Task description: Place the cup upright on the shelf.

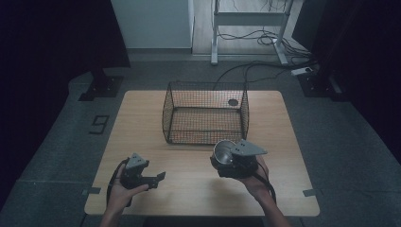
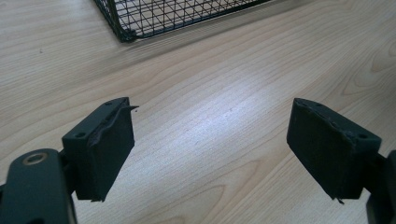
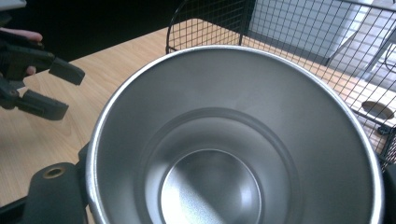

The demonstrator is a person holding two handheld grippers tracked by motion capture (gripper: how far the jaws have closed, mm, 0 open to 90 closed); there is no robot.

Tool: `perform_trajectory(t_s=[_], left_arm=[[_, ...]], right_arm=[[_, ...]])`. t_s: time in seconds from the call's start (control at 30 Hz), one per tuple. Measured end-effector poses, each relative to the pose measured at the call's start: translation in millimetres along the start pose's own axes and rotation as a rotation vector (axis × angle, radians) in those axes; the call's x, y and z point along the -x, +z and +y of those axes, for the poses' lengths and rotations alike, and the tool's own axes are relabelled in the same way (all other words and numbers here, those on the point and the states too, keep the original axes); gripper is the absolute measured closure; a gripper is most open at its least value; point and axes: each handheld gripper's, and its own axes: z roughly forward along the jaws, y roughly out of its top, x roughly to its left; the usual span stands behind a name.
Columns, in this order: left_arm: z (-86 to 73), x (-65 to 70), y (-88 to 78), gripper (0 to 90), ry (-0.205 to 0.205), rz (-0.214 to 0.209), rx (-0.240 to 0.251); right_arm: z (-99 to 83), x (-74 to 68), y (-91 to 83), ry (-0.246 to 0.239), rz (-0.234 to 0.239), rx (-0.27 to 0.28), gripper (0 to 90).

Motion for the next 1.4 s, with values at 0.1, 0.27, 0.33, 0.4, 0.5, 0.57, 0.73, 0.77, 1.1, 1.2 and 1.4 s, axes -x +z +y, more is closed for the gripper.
perform_trajectory(t_s=[0.1, 0.27, 0.33, 0.4, 0.5, 0.57, 0.73, 0.77, 1.1, 1.2, 1.4], left_arm=[[0.0, 0.1, 0.3, 15.3, 0.001, 0.002, -0.002], [0.3, 1.4, 0.2, 15.3, 0.003, 0.001, -0.001], [0.6, 2.1, 0.0, 15.3, 0.005, 0.000, 0.001], [0.6, 2.0, 0.0, 15.3, 0.006, -0.001, 0.000], [0.3, 0.8, 0.2, 15.3, 0.003, 0.000, -0.001], [0.1, 0.5, 0.2, 15.3, 0.003, 0.000, -0.001], [-0.1, 0.0, -0.3, 15.3, 0.003, -0.001, 0.001], [0.0, 0.0, -0.4, 15.3, 0.003, 0.000, 0.001], [-0.1, -1.0, -1.3, 15.3, 0.001, 0.001, 0.001], [0.0, -1.0, -1.7, 15.3, 0.000, 0.000, 0.002], [-0.1, -1.9, -2.5, 15.3, -0.003, 0.003, 0.006]], right_arm=[[5.6, 0.5, -0.5, -0.001, 0.005, 0.000, 18.1], [16.9, 2.8, -0.2, -0.015, 0.009, 0.010, 18.1], [20.5, 5.0, 0.3, -0.014, 0.009, 0.014, 18.1], [24.1, 8.2, 0.9, -0.008, 0.008, 0.016, 18.1], [28.5, 12.6, 2.4, -0.002, 0.013, 0.019, 18.1], [29.9, 13.8, 3.1, -0.001, 0.012, 0.018, 18.1], [38.0, 19.8, 9.8, -0.005, 0.011, 0.007, 18.1], [39.3, 20.6, 10.6, -0.006, 0.011, 0.007, 18.1], [54.7, 30.0, 18.7, 0.000, 0.002, 0.006, 18.1], [57.6, 34.1, 22.9, 0.006, 0.001, 0.002, 18.1], [60.6, 40.9, 36.2, 0.009, -0.014, -0.025, 18.1]])
